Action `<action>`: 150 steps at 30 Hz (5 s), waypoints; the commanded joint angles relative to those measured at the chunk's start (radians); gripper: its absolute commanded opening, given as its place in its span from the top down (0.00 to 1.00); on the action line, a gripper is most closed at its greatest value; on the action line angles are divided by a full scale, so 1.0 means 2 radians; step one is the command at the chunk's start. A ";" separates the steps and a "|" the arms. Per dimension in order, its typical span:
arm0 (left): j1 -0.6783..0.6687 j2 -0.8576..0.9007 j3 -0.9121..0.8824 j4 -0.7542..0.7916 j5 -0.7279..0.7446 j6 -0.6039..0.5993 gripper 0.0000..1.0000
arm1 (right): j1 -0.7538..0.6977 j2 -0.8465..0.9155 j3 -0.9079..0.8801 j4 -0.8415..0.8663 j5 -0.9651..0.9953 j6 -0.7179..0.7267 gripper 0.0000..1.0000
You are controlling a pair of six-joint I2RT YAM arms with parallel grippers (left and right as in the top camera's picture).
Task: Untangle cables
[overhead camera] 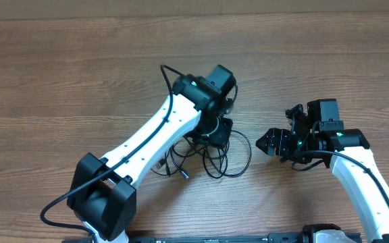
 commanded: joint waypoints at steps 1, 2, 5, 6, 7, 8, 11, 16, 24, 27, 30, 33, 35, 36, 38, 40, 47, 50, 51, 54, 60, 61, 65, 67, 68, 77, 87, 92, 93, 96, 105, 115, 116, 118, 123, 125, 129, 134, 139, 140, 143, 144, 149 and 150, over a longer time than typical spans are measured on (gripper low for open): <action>-0.006 0.002 -0.018 0.011 0.008 -0.091 0.62 | 0.001 -0.004 0.003 0.002 0.005 0.000 0.21; -0.006 0.002 -0.022 0.014 0.004 -0.107 0.60 | 0.001 -0.004 0.003 0.002 0.005 0.000 0.21; -0.006 0.002 -0.034 0.026 0.005 -0.142 0.59 | 0.001 -0.004 0.003 0.002 0.005 0.000 0.21; -0.006 0.002 -0.039 0.031 0.005 -0.151 0.58 | 0.001 -0.004 0.003 0.002 0.005 0.000 0.21; -0.006 0.002 -0.043 0.036 0.005 -0.160 0.56 | 0.001 -0.004 0.003 0.002 0.005 0.000 0.21; -0.006 0.002 -0.048 0.041 0.005 -0.168 0.55 | 0.001 -0.004 0.003 0.002 0.005 0.000 0.21; -0.006 0.002 -0.067 0.067 0.005 -0.196 0.51 | 0.001 -0.004 0.003 0.002 0.005 0.000 0.21; -0.006 0.003 -0.100 0.112 0.005 -0.229 0.53 | 0.001 -0.004 0.003 0.001 0.005 -0.001 0.21; -0.005 0.002 -0.117 0.177 0.003 -0.220 0.92 | 0.001 -0.004 0.003 0.000 0.005 -0.001 0.21; -0.001 0.002 -0.113 0.191 -0.001 -0.213 0.96 | 0.001 -0.004 0.003 0.000 0.005 -0.001 0.21; 0.000 0.001 -0.100 0.186 -0.025 -0.193 0.96 | 0.001 -0.004 0.003 0.000 0.005 -0.001 0.22; 0.000 -0.003 -0.073 0.167 -0.050 -0.165 0.96 | 0.001 -0.004 0.003 0.000 0.005 -0.001 0.22; 0.003 -0.004 -0.034 0.142 -0.053 -0.134 0.96 | 0.001 -0.004 0.003 0.000 0.006 -0.001 0.21; 0.005 -0.004 -0.020 0.132 -0.053 -0.124 0.96 | 0.001 -0.004 0.003 0.000 0.008 -0.001 0.21; 0.009 -0.004 0.012 0.105 -0.053 -0.106 0.96 | 0.001 -0.004 0.003 0.000 0.009 -0.001 0.21; 0.014 -0.004 0.061 0.064 -0.054 -0.077 0.96 | 0.001 -0.004 0.003 0.000 0.009 -0.001 0.21; 0.027 -0.004 0.211 -0.031 -0.136 -0.023 0.96 | 0.001 -0.004 0.003 0.000 0.009 -0.001 0.21; 0.031 -0.004 0.277 -0.068 -0.155 -0.013 0.96 | 0.001 -0.004 0.003 0.000 0.009 -0.001 0.21; 0.031 -0.004 0.301 -0.082 -0.164 -0.013 0.96 | 0.001 -0.004 0.003 0.000 0.009 -0.001 0.21; 0.032 -0.006 0.366 -0.116 -0.185 -0.011 0.96 | 0.001 -0.004 0.003 0.000 0.009 -0.001 0.21; 0.032 -0.019 0.464 -0.137 -0.184 0.009 0.96 | 0.001 -0.004 0.003 0.000 0.009 -0.009 0.20; 0.032 -0.022 0.474 -0.138 -0.184 0.010 0.96 | 0.001 -0.004 0.003 0.001 0.009 -0.010 0.20; 0.032 -0.040 0.512 -0.126 -0.177 0.009 0.96 | 0.001 -0.004 0.003 0.011 0.003 -0.010 0.14; 0.032 -0.049 0.516 -0.112 -0.156 0.010 0.96 | 0.001 -0.004 0.003 0.024 -0.030 -0.021 0.11; 0.032 -0.051 0.515 -0.107 -0.142 0.010 0.96 | 0.001 -0.004 0.003 0.034 -0.076 -0.047 0.10; 0.032 -0.039 0.514 -0.113 -0.083 0.009 0.96 | 0.002 -0.004 0.003 0.117 -0.261 -0.104 0.09; 0.031 -0.039 0.514 -0.088 -0.031 0.009 0.96 | 0.052 -0.004 0.003 0.157 -0.248 -0.100 0.15; 0.031 -0.039 0.514 -0.069 0.013 0.006 0.96 | 0.078 0.000 0.003 0.175 -0.190 -0.046 0.18; 0.031 -0.039 0.514 -0.067 0.015 0.001 0.96 | 0.083 0.004 0.003 0.186 -0.189 -0.038 0.18; 0.031 -0.039 0.514 -0.065 0.015 -0.008 0.96 | 0.106 0.019 0.003 0.223 -0.188 -0.010 0.17; 0.035 -0.039 0.514 -0.069 0.016 -0.003 0.96 | 0.158 0.082 0.003 0.216 0.094 0.197 0.36; 0.114 -0.043 0.514 -0.117 0.016 0.010 0.96 | 0.111 0.094 0.003 0.047 0.402 0.318 0.36; 0.127 -0.044 0.514 -0.122 0.016 0.014 0.96 | 0.102 0.094 0.003 0.044 0.404 0.318 0.36; 0.154 -0.045 0.514 -0.131 0.016 0.022 0.96 | 0.082 0.094 0.003 0.039 0.403 0.318 0.36; 0.254 -0.052 0.514 -0.147 0.016 0.036 0.96 | 0.030 0.094 0.003 0.025 0.401 0.317 0.36; 0.287 -0.053 0.514 -0.150 0.018 0.036 0.96 | 0.023 0.094 0.003 0.023 0.401 0.317 0.35; 0.348 -0.054 0.514 -0.152 0.018 0.036 0.96 | 0.019 0.094 0.003 0.020 0.402 0.317 0.35; 0.420 -0.054 0.514 -0.153 0.022 0.036 0.96 | 0.019 0.094 0.003 0.020 0.401 0.313 0.33; 0.501 -0.054 0.514 -0.156 0.058 0.035 0.96 | 0.019 0.094 0.003 0.017 0.401 0.313 0.30; 0.510 -0.054 0.514 -0.157 0.066 0.035 0.96 | 0.019 0.094 0.003 0.017 0.400 0.313 0.28; 0.529 -0.054 0.514 -0.166 0.102 0.036 0.96 | 0.019 0.094 0.003 0.026 0.366 0.303 0.25; 0.527 -0.054 0.514 -0.170 0.106 0.039 0.96 | 0.020 0.094 0.003 0.038 0.337 0.275 0.25; 0.500 -0.052 0.514 -0.191 0.114 0.064 0.94 | 0.020 0.094 0.003 0.084 0.214 0.178 0.27; 0.491 -0.052 0.514 -0.194 0.113 0.071 0.94 | 0.020 0.094 0.003 0.093 0.184 0.151 0.27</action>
